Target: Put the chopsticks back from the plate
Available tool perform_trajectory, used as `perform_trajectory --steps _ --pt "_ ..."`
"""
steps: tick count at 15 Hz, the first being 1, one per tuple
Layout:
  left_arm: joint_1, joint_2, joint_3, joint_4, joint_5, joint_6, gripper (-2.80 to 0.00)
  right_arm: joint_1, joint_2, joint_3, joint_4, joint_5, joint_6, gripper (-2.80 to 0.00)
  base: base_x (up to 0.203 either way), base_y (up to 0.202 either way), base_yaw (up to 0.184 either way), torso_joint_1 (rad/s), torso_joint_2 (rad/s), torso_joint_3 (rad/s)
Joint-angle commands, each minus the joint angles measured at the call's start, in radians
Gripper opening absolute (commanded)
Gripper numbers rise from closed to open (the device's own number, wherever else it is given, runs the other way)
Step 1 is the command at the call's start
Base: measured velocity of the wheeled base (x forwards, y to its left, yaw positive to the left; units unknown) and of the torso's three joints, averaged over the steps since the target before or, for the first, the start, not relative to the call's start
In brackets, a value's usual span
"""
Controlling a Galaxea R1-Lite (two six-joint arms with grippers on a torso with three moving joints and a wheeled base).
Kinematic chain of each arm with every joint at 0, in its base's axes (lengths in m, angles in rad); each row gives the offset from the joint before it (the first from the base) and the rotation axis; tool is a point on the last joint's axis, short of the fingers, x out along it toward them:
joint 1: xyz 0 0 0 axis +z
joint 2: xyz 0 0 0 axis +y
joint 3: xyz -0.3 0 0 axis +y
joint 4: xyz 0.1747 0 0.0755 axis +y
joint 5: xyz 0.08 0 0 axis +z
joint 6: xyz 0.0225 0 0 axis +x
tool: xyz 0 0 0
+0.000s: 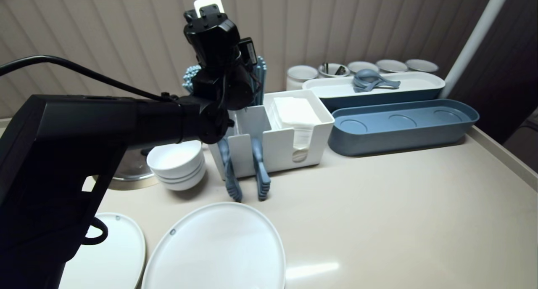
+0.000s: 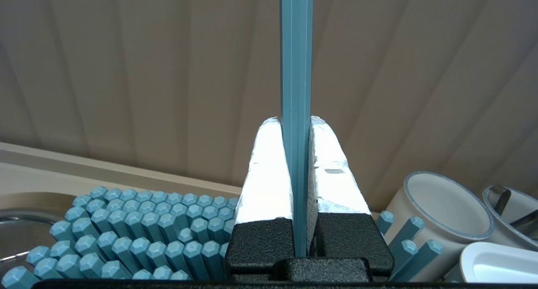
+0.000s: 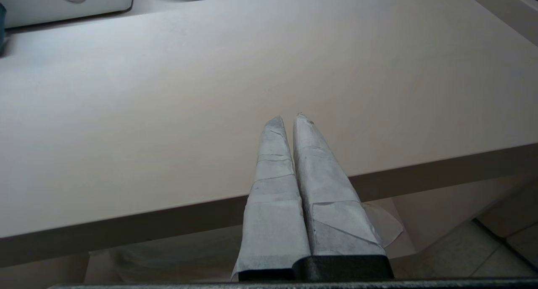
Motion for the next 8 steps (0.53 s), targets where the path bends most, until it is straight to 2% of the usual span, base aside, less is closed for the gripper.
perform_trajectory --steps 1,8 --pt "-0.004 0.002 0.0 -0.005 0.004 0.001 -2.8 0.0 0.0 0.0 0.0 0.0 -0.001 -2.8 0.0 0.0 0.0 0.0 0.0 0.0" --pt "-0.004 -0.01 -0.003 -0.026 0.004 0.0 -2.8 0.0 0.0 0.0 0.0 0.0 -0.001 -2.8 0.0 0.0 0.0 0.0 0.0 0.0"
